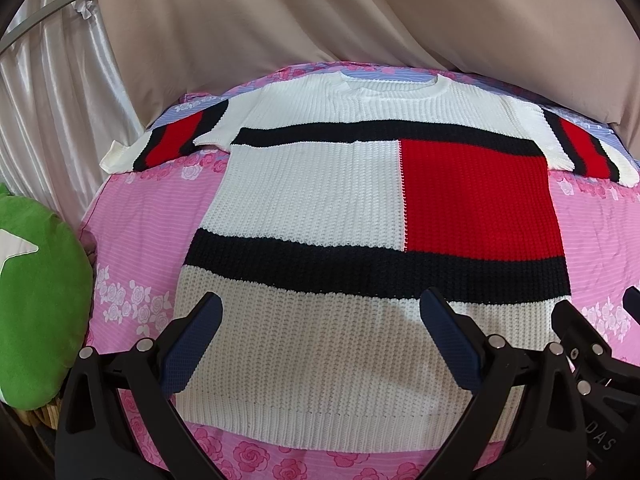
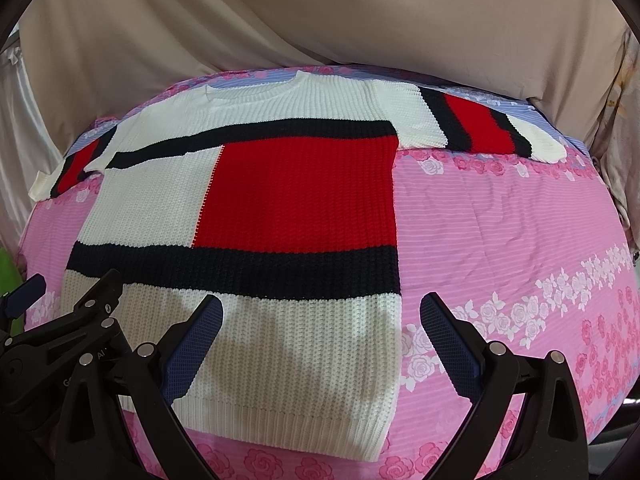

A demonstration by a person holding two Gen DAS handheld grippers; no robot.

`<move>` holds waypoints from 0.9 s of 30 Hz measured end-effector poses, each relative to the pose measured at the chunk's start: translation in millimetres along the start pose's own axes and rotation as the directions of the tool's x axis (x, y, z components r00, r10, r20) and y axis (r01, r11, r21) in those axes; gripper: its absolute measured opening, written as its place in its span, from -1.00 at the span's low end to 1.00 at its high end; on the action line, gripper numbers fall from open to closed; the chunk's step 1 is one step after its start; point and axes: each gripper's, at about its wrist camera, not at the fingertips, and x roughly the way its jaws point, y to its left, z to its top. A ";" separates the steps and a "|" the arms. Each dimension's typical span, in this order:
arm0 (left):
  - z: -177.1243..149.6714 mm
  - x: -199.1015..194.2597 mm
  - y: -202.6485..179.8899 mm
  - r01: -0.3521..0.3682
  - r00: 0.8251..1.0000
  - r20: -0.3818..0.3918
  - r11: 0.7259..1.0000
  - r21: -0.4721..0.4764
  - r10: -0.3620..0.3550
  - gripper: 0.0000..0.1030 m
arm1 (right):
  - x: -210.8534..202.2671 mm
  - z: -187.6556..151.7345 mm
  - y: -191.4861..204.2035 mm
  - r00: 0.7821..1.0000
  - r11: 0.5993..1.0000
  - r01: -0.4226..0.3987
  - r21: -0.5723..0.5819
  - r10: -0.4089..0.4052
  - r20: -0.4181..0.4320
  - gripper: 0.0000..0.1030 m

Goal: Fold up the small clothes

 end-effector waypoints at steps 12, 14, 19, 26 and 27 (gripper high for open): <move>0.4 8.5 -2.3 -0.011 1.000 -0.017 1.000 0.004 0.011 0.88 | 8.6 2.1 -1.6 1.000 1.000 -0.010 0.002 0.010 -0.020 0.90; 0.2 10.1 -3.2 -0.013 1.000 -0.022 1.000 0.006 0.014 0.88 | 10.4 2.4 -1.6 1.000 1.000 -0.011 0.003 0.011 -0.025 0.90; 3.1 14.9 -6.5 -0.013 0.999 -0.035 1.000 0.012 0.014 0.88 | 17.1 3.3 -3.7 0.999 1.000 -0.023 0.004 0.023 -0.041 0.90; 32.7 17.5 14.5 0.056 0.997 -0.041 0.992 -0.115 -0.061 0.89 | 48.6 51.6 -107.8 0.996 0.974 -0.091 0.208 0.088 0.020 0.89; 36.3 18.7 18.8 0.060 0.997 -0.044 0.989 -0.137 -0.066 0.89 | 53.9 61.6 -134.5 0.995 0.960 -0.096 0.265 0.090 0.034 0.89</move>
